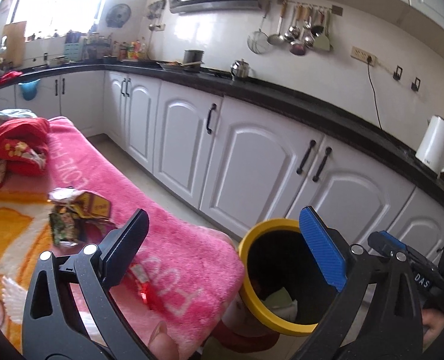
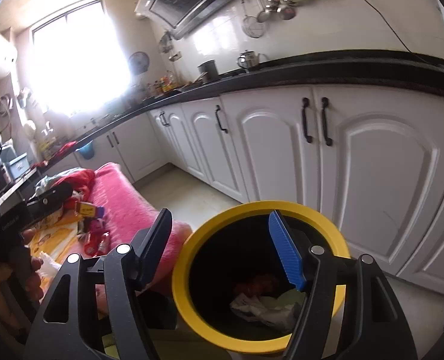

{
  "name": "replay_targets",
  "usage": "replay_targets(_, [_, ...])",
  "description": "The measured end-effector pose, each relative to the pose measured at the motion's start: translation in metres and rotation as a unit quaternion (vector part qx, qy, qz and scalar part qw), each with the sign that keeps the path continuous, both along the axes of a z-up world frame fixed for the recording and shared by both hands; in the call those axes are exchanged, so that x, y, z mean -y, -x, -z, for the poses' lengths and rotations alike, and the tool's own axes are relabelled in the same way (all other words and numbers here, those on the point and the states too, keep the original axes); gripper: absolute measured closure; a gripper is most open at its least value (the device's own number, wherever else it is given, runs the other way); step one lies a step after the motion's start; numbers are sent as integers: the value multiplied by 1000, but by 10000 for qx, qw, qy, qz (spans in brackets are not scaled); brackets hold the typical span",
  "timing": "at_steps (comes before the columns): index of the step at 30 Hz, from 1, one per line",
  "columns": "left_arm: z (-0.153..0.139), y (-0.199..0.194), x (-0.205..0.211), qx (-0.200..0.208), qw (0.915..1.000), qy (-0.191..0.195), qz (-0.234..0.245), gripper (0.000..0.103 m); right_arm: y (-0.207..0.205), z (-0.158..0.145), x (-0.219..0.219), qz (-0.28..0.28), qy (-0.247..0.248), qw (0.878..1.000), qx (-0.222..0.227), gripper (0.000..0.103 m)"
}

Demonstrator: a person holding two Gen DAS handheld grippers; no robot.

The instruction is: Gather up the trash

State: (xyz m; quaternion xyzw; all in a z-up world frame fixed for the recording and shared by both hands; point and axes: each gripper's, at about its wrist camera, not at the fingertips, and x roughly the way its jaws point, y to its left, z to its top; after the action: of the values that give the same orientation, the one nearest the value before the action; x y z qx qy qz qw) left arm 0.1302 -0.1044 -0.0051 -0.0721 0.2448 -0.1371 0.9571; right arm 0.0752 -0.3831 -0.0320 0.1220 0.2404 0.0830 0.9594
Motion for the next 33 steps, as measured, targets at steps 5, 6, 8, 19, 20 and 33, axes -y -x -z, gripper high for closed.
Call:
replay_targets(5, [-8, 4, -18, 109, 9997, 90, -203, 11, -3, -10, -22, -265, 113, 9995, 103, 38])
replay_targets(6, [-9, 5, -21, 120, 9996, 109, -234, 11, -3, -11, -28, -328, 149, 9993, 127, 38])
replay_targets(8, [-11, 6, -29, 163, 9992, 147, -320, 11, -5, -13, -36, -427, 205, 9988, 147, 38])
replay_targets(19, [-16, 8, -79, 165, 9952, 460, -842, 11, -10, -22, -98, -1114, 506, 9922, 221, 33])
replay_targets(20, [-16, 8, -82, 173, 9948, 486, -878, 11, -11, -23, -102, -1160, 499, 9917, 229, 33])
replay_targets(33, [-15, 8, -149, 7, 9852, 856, -1482, 11, -33, -20, -184, -1975, 750, 9774, 121, 32])
